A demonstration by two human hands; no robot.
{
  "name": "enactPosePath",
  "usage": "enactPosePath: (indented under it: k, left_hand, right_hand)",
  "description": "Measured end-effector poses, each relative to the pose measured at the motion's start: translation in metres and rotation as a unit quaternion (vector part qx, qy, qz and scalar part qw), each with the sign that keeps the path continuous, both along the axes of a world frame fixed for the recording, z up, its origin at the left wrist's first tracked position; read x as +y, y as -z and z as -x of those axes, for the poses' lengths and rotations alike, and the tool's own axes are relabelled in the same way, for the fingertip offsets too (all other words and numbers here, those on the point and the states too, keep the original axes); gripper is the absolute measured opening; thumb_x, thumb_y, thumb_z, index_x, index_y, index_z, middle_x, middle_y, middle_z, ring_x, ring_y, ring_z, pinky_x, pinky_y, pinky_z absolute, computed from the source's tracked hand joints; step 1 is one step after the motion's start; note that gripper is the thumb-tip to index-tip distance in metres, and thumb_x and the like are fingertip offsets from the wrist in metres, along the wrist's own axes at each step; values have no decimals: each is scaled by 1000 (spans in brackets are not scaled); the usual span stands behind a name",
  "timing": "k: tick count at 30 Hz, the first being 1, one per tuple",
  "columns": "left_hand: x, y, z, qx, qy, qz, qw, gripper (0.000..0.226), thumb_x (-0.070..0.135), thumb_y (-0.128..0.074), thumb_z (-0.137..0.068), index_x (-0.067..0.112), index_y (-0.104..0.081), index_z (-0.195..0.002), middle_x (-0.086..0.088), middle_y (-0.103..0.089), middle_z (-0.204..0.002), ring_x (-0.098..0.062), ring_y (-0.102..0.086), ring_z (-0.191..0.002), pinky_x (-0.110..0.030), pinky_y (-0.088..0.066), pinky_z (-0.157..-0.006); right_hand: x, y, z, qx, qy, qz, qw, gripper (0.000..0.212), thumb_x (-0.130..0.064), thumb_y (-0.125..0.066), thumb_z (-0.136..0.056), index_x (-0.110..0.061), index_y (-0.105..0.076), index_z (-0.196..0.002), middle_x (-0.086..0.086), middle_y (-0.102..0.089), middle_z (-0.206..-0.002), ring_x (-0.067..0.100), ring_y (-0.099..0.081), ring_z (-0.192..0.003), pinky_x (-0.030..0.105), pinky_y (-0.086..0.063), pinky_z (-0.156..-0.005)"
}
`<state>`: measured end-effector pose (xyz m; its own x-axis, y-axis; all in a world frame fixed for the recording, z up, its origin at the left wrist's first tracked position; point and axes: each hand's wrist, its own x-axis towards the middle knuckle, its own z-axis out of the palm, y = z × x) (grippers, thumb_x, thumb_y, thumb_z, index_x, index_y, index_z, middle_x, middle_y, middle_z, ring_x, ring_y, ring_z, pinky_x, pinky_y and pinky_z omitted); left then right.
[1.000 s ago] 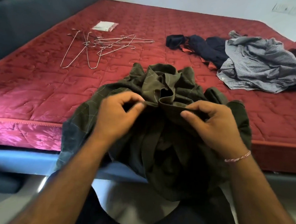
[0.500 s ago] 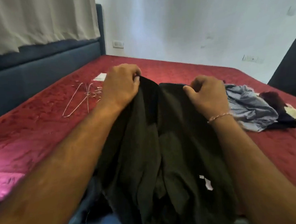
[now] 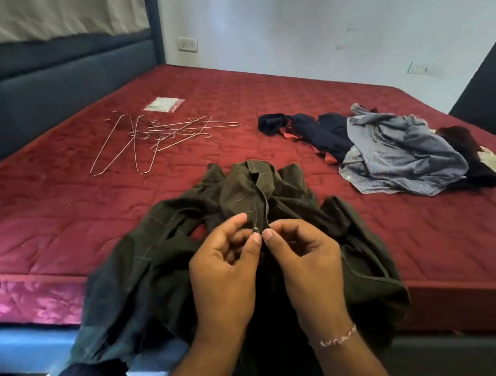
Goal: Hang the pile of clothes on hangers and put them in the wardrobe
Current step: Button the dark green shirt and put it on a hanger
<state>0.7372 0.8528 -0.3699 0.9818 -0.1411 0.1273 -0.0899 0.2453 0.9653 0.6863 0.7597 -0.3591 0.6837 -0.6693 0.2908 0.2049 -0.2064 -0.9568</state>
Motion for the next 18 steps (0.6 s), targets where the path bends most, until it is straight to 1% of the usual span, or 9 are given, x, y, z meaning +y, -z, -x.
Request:
enactPosePath:
  k: [2, 5, 6, 8, 10, 14, 18]
  left_hand:
    - [-1, 0, 2, 53, 12, 29, 998, 21, -1, -77, -87, 16, -79, -98, -3, -79, -86, -20, -77, -84, -22, -59, -72]
    - [1, -2, 4, 110, 51, 52, 991, 13, 2, -77, -86, 14, -80, -90, -9, -79, -89, -28, -77, -88, -38, -61, -79]
    - [3, -2, 5, 125, 63, 57, 989, 14, 2, -77, -87, 16, -80, -88, -11, -79, -90, -29, -77, -89, -39, -60, -79]
    - [6, -3, 7, 141, 85, 65, 984, 15, 4, -75, -88, 18, -80, -86, -13, -78, -91, -30, -77, -90, -37, -59, -78]
    - [9, -3, 9, 142, 93, 67, 983, 13, 6, -74, -90, 16, -81, -84, -14, -78, -90, -30, -76, -89, -36, -58, -78]
    - [9, -5, 10, 134, 93, 51, 985, 12, 8, -75, -89, 15, -80, -81, -13, -78, -85, -26, -76, -83, -36, -58, -76]
    - [10, -7, 10, 105, 79, 12, 991, 11, 8, -77, -88, 16, -80, -81, -8, -78, -84, -24, -77, -84, -40, -62, -78]
  right_hand:
    - [2, 2, 1, -1, 12, 6, 1000, 14, -4, -78, -87, -18, -78, -86, -2, -78, -85, 12, -74, -81, 22, -57, -70]
    - [2, 5, 4, 8, 10, 21, 1000, 17, -2, -76, -88, -18, -78, -91, -3, -77, -89, 15, -75, -85, 27, -60, -73]
    - [1, 6, 5, 11, 5, 20, 1000, 18, 0, -75, -88, -17, -78, -92, -3, -77, -89, 15, -75, -86, 26, -60, -73]
    - [0, 8, 7, 10, -4, 12, 1000, 18, 2, -75, -88, -16, -78, -92, -1, -78, -89, 15, -75, -85, 24, -59, -71]
    - [0, 11, 8, 6, -2, 11, 1000, 20, 2, -76, -87, -18, -79, -92, -2, -78, -89, 14, -75, -86, 24, -59, -73]
    - [0, 14, 9, 3, 0, -3, 1000, 21, -1, -77, -87, -20, -80, -94, 0, -79, -94, 17, -75, -93, 35, -61, -84]
    - [1, 15, 13, -17, -3, -12, 1000, 20, -1, -77, -86, -17, -80, -96, 1, -78, -96, 18, -75, -95, 34, -62, -83]
